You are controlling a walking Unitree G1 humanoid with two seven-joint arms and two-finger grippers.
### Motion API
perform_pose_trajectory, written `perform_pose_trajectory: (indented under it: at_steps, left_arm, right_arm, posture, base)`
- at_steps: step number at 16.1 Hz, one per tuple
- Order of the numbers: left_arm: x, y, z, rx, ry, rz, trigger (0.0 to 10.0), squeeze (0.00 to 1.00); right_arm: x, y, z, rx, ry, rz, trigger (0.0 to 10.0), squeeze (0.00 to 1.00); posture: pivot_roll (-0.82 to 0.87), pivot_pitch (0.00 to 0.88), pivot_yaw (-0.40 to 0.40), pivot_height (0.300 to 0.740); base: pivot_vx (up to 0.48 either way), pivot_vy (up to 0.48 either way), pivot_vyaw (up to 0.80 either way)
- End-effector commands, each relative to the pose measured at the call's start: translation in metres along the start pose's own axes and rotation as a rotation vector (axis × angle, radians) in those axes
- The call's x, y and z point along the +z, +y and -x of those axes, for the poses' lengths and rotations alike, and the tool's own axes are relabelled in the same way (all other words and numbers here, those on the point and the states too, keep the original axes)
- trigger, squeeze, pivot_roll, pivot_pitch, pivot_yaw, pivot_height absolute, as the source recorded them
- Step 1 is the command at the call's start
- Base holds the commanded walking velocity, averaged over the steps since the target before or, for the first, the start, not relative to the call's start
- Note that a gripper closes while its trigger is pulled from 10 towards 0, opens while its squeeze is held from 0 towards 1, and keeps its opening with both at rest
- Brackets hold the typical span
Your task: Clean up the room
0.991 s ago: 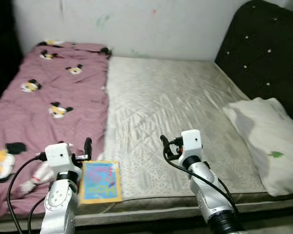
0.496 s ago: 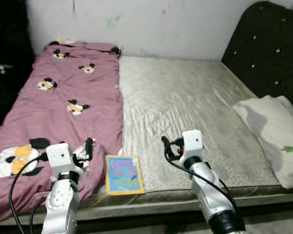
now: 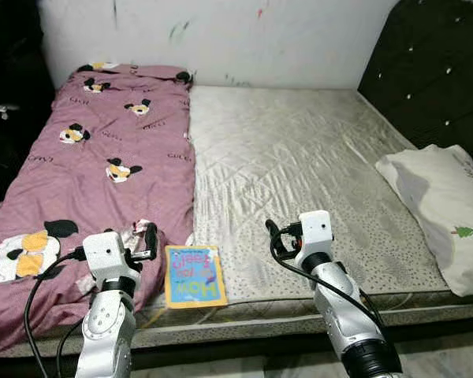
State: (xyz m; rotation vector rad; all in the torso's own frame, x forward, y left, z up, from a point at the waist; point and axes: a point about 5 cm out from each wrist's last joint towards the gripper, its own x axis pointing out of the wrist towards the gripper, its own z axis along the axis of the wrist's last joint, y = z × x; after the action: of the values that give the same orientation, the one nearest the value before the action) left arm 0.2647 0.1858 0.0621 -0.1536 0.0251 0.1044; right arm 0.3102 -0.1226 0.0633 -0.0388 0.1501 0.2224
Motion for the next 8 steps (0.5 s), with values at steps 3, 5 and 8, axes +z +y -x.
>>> perform_pose_trajectory:
  at_steps: [3, 5, 8]
  left_arm:
    - [0.0022, -0.0017, -0.0026, -0.012, -0.006, 0.001, 10.0, 0.0]
    - [0.0026, -0.0014, -0.003, -0.012, -0.006, 0.0, 10.0, 0.0]
    - [0.0029, -0.0015, -0.0035, -0.013, -0.006, -0.004, 10.0, 0.0]
  right_arm:
    - [0.0026, -0.0052, -0.0009, -0.023, -0.005, -0.01, 10.0, 0.0]
    - [0.0027, -0.0049, -0.0012, -0.023, -0.005, -0.013, 10.0, 0.0]
    - [0.0028, -0.0048, -0.0015, -0.024, -0.005, -0.015, 10.0, 0.0]
  posture:
    - [0.0, 0.0, -0.076, 0.74]
    - [0.0, 0.0, -0.075, 0.74]
    - [0.0, 0.0, -0.074, 0.74]
  base:
    - [0.0, 0.0, 0.0]
    - [0.0, 0.0, 0.0]
    - [0.0, 0.281, 0.0]
